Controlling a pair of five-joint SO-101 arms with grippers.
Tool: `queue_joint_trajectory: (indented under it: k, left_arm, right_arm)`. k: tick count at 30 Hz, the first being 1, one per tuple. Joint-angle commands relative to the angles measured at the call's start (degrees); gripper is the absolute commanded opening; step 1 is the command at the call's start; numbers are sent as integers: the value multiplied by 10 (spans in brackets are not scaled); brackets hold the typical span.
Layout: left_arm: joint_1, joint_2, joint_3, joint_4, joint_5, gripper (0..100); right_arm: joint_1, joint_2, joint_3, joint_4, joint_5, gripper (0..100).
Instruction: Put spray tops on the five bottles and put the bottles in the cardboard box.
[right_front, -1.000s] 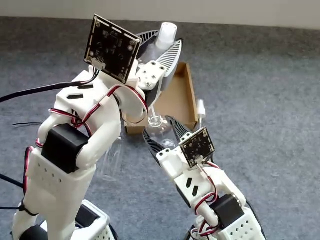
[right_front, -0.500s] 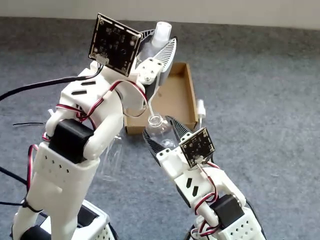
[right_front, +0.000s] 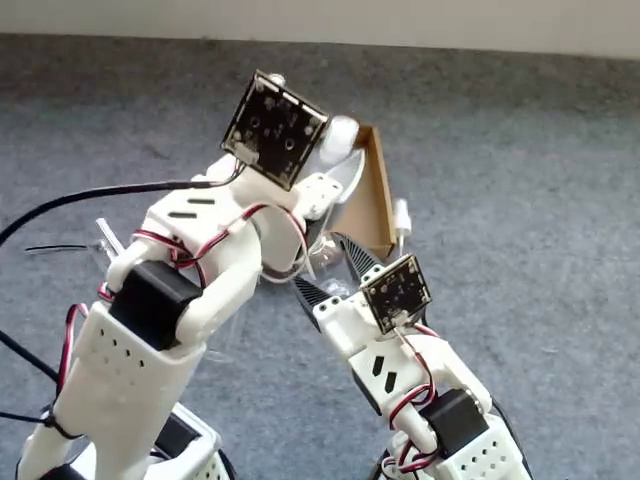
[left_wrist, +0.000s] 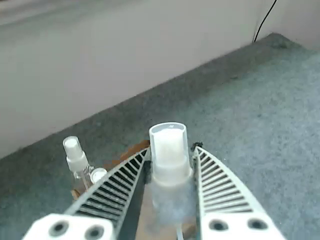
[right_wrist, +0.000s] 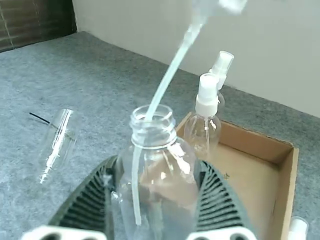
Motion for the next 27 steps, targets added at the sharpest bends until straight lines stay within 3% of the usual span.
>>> queue_joint_trajectory:
  k: [1, 6, 10, 21, 27]
  left_arm:
    - [-22, -63, 85, 5, -5, 7]
    - [-22, -147, 165, 7, -6, 19]
    - [-26, -186, 196, 13, -33, 124]
    - [-26, -189, 56, 54, -43, 154]
    - [-26, -189, 71, 69, -46, 151]
  right_arm:
    - [13, -7, -8, -14, -26, 4]
    - [26, -7, -8, -15, -27, 4]
    - [25, -7, -8, -15, -27, 4]
    - [24, -5, -5, -15, -26, 4]
    - [24, -5, -5, -15, -25, 4]
